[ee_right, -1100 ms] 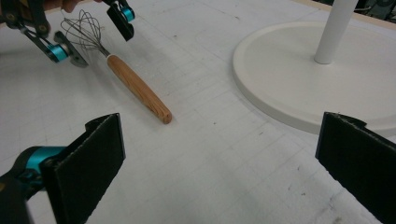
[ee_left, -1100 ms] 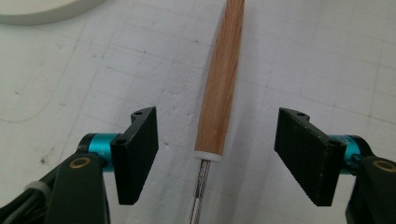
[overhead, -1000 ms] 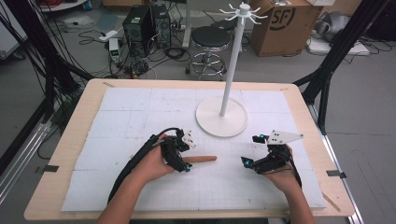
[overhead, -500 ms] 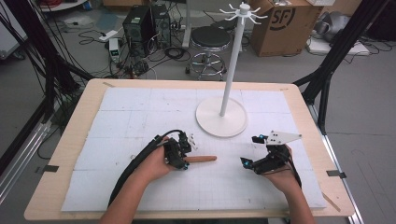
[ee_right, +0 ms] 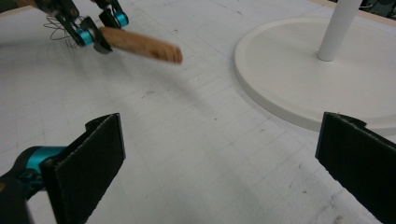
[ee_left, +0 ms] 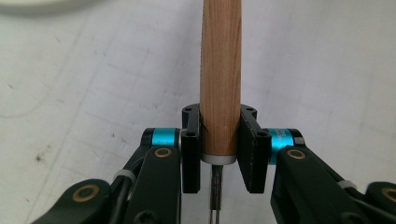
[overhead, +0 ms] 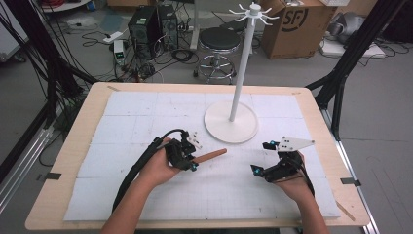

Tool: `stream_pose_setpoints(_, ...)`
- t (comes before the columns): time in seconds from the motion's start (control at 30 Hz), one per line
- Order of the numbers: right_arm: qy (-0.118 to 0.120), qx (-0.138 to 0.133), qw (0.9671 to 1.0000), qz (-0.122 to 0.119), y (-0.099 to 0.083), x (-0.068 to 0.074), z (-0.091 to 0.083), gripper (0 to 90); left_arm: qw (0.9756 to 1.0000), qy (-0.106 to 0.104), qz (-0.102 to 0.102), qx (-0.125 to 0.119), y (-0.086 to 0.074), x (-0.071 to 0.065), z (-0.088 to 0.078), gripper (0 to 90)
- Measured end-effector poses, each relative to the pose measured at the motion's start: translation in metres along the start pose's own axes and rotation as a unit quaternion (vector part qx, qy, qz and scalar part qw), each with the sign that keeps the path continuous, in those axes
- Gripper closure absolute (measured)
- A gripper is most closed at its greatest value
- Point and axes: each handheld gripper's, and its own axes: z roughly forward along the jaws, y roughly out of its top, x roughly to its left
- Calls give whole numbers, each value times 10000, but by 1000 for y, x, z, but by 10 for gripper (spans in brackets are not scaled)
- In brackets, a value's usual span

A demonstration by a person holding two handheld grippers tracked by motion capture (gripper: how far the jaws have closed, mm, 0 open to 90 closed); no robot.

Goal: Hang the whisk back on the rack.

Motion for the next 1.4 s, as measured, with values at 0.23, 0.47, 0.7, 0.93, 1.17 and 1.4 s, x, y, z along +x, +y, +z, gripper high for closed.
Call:
stream_pose_setpoints(0.23, -13, 3, 10000, -36, 0, 0, 1, 4, 9978, -7, -4, -662, 14, 0, -30, 734)
stream_pose_setpoints(0.47, 10, -5, 10000, -48, 0, 0, 1, 4, 9909, -211, -196, -1317, 21, 5, -49, 734)
stream_pose_setpoints(0.7, 28, 0, 10000, -64, 0, 0, 2, 4, 9891, -252, -134, -1442, 35, 6, -57, 735)
stream_pose_setpoints(0.93, 33, -15, 10000, -33, 0, 1, 0, 4, 9865, -268, -56, -1612, 53, 10, -68, 735)
stream_pose_setpoints(1.17, 54, -5, 10000, -56, 1, 1, 1, 4, 9814, -455, -64, -1863, 68, 18, -80, 735)
stream_pose_setpoints(1.4, 76, -67, 9999, -11, 1, 1, -1, 4, 9807, -500, 113, -1887, 97, 24, -96, 735)
